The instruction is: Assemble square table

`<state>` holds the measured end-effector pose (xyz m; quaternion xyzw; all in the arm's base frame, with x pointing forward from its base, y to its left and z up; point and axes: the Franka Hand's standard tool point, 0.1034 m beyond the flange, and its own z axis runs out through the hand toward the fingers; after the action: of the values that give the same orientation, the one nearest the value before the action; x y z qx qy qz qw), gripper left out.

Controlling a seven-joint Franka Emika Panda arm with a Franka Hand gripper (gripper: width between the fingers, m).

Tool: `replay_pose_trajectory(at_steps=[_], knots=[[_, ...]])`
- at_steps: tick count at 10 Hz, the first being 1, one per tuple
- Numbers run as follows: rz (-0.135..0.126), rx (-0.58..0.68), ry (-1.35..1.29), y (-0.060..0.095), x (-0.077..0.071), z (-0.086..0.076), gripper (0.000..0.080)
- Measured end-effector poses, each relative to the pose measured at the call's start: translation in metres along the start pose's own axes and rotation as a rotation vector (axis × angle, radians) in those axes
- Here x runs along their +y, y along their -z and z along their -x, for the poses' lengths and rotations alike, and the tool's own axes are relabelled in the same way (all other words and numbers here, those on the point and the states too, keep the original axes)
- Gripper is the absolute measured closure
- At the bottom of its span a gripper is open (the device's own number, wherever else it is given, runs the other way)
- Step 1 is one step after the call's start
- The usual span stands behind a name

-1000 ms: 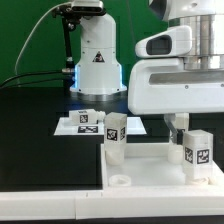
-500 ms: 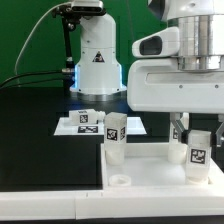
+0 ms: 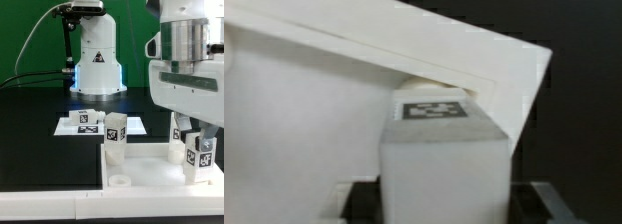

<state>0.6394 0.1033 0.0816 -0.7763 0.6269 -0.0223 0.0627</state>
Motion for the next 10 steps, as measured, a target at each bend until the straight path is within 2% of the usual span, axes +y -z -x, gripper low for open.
replay_pose_trajectory(at_steps=[1,2,3,4,5,6,9,10], knots=[[0.001,0.002,0.001,0.0000,0.0001,-0.0003,0.0514],[0.002,0.005,0.078,-0.0001,0.0002,-0.0003,0.0464],[0.006,0.014,0.194,0.0001,-0.0003,0.0009,0.0266],[0.009,0.023,0.398,0.0011,-0.0022,0.0023,0.0266],[0.004,0.015,0.598,0.0018,-0.0048,0.0051,0.0187],[0.002,0.006,0.732,0.0011,-0.0052,0.0069,0.0157],[0.008,0.010,0.984,0.0008,-0.0047,0.0044,0.0152],[0.025,0.014,1.191,0.0011,-0.0045,0.0057,0.0150]])
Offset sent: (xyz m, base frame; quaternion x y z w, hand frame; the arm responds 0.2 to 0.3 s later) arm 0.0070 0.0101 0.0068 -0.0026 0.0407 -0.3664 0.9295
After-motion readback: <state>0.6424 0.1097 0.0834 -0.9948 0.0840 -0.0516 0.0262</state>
